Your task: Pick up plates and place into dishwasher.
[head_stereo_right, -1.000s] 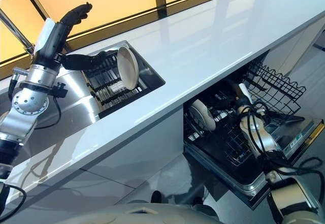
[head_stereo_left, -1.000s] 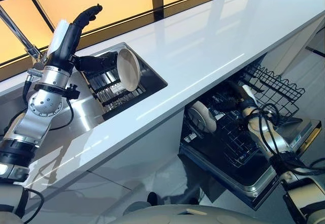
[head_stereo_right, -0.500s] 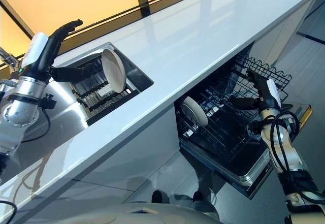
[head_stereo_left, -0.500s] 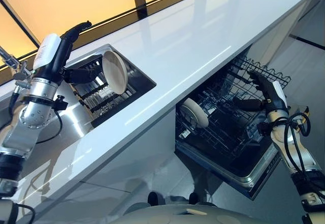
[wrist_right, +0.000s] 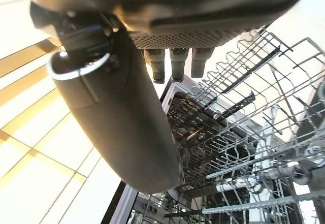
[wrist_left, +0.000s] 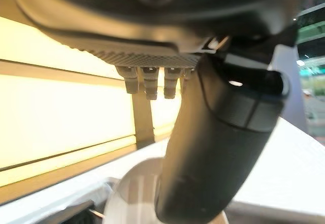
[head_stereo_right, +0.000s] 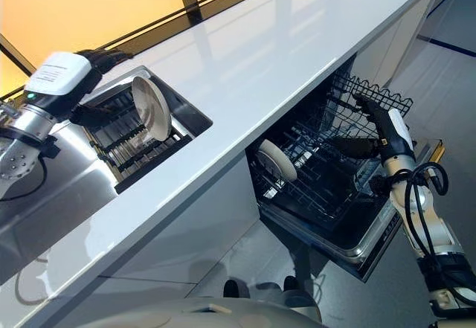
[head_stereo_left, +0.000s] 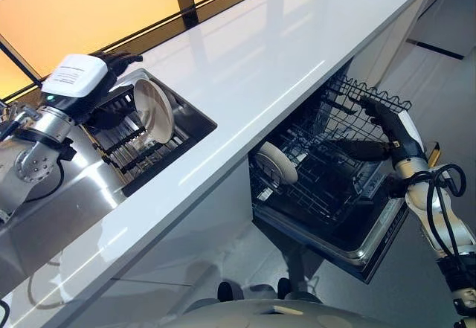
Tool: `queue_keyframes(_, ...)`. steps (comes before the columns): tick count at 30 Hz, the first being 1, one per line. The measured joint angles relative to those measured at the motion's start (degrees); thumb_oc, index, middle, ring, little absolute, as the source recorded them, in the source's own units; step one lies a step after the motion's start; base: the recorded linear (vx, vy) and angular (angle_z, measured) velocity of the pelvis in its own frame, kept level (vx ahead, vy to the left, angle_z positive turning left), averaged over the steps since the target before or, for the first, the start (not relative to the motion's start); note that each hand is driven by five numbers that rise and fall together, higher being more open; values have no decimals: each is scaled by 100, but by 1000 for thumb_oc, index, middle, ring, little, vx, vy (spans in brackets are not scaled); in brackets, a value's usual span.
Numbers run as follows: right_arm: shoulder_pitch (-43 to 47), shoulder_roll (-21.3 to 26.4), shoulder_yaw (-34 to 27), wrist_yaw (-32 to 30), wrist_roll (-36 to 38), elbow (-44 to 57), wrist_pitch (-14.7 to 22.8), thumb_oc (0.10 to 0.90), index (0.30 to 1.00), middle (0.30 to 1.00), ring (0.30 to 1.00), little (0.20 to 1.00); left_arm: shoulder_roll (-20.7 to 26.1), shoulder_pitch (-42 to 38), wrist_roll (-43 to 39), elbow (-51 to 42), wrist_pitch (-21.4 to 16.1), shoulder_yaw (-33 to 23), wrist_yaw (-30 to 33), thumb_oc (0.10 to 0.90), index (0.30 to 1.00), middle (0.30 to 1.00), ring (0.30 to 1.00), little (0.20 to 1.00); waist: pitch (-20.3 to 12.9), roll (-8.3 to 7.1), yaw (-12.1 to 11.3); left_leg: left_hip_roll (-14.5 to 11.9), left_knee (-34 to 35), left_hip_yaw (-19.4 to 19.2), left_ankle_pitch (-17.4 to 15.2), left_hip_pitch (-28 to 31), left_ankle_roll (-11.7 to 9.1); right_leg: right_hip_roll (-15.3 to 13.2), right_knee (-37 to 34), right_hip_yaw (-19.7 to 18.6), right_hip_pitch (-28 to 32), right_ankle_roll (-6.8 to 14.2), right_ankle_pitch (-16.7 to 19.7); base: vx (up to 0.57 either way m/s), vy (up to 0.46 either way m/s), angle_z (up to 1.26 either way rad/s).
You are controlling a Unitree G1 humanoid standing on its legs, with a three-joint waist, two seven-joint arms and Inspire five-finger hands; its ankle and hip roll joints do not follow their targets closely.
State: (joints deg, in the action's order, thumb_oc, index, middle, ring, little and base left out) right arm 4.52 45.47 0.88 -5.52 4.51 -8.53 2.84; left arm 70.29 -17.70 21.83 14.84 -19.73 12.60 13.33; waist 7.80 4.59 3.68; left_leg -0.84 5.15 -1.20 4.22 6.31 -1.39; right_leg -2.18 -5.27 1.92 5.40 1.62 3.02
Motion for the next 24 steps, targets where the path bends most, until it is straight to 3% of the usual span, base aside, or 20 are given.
queue_keyframes(11, -472, 248, -56, 248, 120, 31, -9, 800, 900, 900, 900, 900, 11, -34, 510, -3, 126, 82, 8, 800, 900, 900, 900, 900, 8, 0, 137, -3, -1, -116, -65, -25, 7, 12, 1, -153, -106, 1, 2, 18, 34, -8)
queue_keyframes(17, -504, 274, -57, 360, 122, 31, -9, 800, 900, 900, 900, 900, 16, -34, 805, 21, 275, 82, 401, 800, 900, 900, 900, 900, 73, -17, 192, -5, -2, -155, -83, -24, 5, 15, 1, -173, -117, 2, 2, 5, 27, -2)
queue_keyframes(24, -504, 276, -57, 499, 165, 40, -9, 800, 900, 900, 900, 900, 41, -34, 1141, 99, 530, 119, 448, 800, 900, 900, 900, 900, 193, -49, 199, -2, -3, -172, -103, -22, 6, 16, 1, -225, -131, 9, 9, 3, 44, -2)
